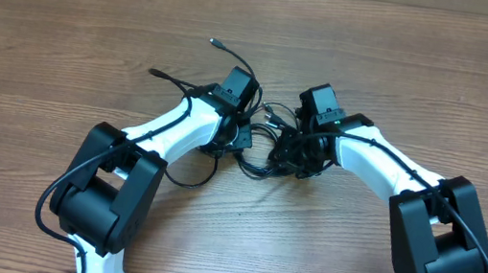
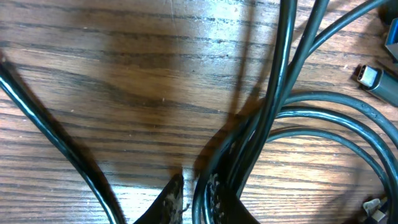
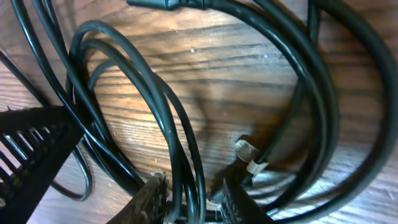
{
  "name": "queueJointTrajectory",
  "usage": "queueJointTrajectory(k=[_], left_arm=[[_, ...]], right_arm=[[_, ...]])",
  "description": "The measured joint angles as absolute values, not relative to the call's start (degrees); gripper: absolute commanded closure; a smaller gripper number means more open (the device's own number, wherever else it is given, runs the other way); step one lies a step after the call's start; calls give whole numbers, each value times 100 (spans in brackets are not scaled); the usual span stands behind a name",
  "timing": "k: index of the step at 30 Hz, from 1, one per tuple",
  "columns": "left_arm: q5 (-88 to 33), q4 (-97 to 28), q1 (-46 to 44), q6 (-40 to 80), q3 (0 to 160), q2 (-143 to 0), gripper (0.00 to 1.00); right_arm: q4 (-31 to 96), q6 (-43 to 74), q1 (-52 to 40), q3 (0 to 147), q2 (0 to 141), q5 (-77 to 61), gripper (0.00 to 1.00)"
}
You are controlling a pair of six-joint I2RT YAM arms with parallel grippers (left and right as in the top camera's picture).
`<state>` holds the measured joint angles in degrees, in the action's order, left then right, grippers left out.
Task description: Untangle cables
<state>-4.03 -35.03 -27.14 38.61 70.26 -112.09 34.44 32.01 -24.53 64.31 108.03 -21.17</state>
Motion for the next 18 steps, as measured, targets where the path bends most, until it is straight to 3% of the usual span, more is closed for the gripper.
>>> queueJointTrajectory(k=[5,18], left_arm=[[-408,-3496,-2716,3861,7026,-11209,82],[-679,-3573,-2561,3354,7054,-11231,86]], right_arm=[[3131,3277,-2451,6254,10803,-2235,96],[3354,3297,-2373,6246,10803,-2355,96]])
